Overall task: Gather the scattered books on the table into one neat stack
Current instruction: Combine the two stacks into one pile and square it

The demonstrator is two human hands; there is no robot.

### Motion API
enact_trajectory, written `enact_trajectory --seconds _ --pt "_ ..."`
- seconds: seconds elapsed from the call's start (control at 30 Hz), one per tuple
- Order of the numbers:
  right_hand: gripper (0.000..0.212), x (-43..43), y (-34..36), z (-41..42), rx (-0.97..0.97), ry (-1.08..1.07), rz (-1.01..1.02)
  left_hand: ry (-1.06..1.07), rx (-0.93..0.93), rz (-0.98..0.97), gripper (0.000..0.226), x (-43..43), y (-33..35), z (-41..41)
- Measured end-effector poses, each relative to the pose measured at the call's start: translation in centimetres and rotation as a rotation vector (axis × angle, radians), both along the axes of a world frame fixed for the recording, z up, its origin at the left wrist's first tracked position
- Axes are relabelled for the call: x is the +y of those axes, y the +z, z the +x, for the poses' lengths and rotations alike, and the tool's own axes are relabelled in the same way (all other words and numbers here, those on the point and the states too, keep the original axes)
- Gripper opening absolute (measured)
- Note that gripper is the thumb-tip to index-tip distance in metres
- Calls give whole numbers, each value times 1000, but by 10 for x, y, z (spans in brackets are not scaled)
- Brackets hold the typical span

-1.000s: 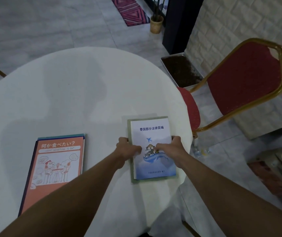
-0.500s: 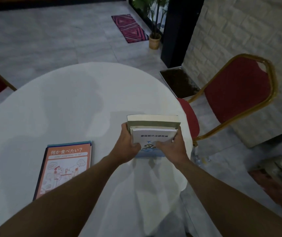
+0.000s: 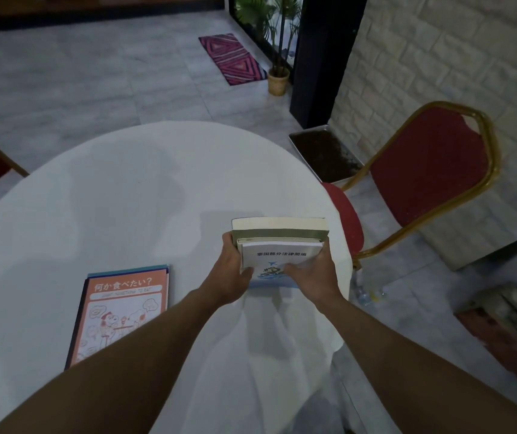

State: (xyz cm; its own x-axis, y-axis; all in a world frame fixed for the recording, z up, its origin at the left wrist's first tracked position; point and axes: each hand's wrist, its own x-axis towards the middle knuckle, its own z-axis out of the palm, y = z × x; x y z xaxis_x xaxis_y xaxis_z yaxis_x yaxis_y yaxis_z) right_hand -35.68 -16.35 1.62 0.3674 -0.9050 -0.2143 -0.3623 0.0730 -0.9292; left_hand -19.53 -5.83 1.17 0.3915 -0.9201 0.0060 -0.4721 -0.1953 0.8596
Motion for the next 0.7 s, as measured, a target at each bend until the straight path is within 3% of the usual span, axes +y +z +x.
enact_trajectory --seconds 0.5,0.7 --pt "81 -3 0 -1 58 56 -16 -24 -44 74 70 2 11 6" --pt "72 -18 3 1 148 139 31 98 -55 127 62 -4 16 18"
